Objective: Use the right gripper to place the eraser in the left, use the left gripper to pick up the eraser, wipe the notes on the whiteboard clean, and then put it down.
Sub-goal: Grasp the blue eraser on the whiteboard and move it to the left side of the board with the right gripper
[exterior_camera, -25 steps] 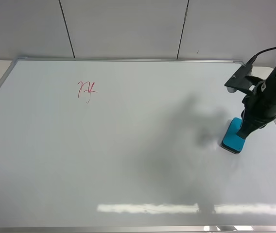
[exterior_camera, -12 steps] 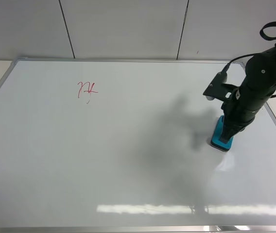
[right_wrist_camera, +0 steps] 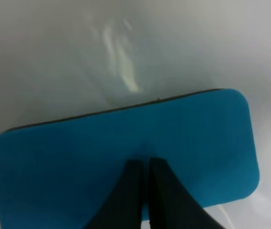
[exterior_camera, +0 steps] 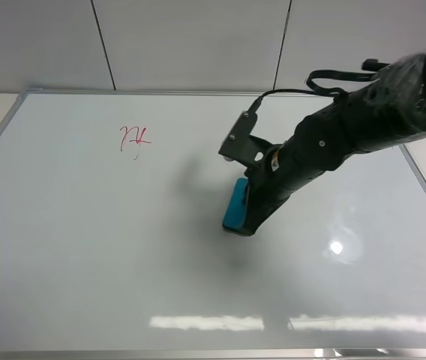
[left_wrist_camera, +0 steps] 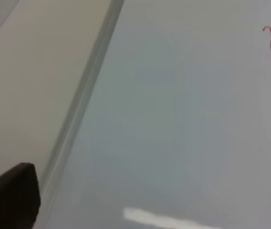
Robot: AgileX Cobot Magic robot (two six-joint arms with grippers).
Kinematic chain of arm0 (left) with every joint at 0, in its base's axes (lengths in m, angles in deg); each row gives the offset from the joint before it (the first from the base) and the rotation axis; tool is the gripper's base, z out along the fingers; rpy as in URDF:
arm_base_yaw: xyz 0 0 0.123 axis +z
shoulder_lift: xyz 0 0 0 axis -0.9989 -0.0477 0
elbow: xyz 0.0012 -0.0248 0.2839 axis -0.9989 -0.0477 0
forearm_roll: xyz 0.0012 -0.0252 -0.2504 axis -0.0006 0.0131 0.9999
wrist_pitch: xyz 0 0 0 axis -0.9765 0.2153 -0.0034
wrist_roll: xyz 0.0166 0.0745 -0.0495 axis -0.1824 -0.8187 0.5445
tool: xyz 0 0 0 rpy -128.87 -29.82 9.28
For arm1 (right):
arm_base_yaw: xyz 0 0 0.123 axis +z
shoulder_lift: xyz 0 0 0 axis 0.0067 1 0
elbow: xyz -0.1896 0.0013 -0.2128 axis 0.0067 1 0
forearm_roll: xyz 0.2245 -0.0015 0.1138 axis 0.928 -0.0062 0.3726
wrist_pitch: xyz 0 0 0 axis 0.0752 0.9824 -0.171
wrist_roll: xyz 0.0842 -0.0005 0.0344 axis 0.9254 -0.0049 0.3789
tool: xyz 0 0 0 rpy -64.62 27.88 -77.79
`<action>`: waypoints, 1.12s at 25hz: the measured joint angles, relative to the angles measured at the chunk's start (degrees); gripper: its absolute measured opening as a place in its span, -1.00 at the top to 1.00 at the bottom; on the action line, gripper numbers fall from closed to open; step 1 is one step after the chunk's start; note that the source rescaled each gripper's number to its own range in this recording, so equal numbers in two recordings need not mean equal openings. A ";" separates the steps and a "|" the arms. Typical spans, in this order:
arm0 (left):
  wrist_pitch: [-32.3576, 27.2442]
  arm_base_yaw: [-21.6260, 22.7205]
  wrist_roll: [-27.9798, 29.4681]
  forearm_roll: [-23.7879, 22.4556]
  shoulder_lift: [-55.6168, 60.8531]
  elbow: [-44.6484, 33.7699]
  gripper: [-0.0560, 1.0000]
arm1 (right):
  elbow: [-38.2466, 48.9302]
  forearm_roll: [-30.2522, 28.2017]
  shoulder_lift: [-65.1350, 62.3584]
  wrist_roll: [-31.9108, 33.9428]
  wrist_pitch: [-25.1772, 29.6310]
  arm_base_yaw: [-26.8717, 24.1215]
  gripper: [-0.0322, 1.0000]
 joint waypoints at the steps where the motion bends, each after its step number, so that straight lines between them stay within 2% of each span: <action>1: 0.00 0.00 0.00 0.00 0.00 0.00 -1.00 | -1.21 0.29 0.82 0.00 -0.06 0.98 0.94; 8: 0.00 0.00 0.00 0.00 0.00 0.00 -1.00 | -12.13 2.79 8.69 2.27 -0.44 7.63 0.94; 14: 0.00 0.00 0.00 0.00 0.00 0.00 -1.00 | -23.54 11.73 15.66 14.95 -0.05 11.66 0.94; 18: 0.00 0.00 0.00 0.00 0.00 0.00 -1.00 | -29.54 18.03 19.51 26.61 0.02 13.74 0.94; 21: 0.00 0.00 0.00 0.00 0.00 0.00 -1.00 | -33.56 20.04 21.99 33.71 0.06 15.03 0.94; 24: 0.00 0.00 0.00 0.00 0.00 0.00 -1.00 | -37.37 20.95 24.16 37.01 0.11 16.17 0.94; 28: 0.00 0.00 0.00 0.00 0.00 0.00 -1.00 | -42.13 23.62 26.61 37.55 0.58 17.15 0.94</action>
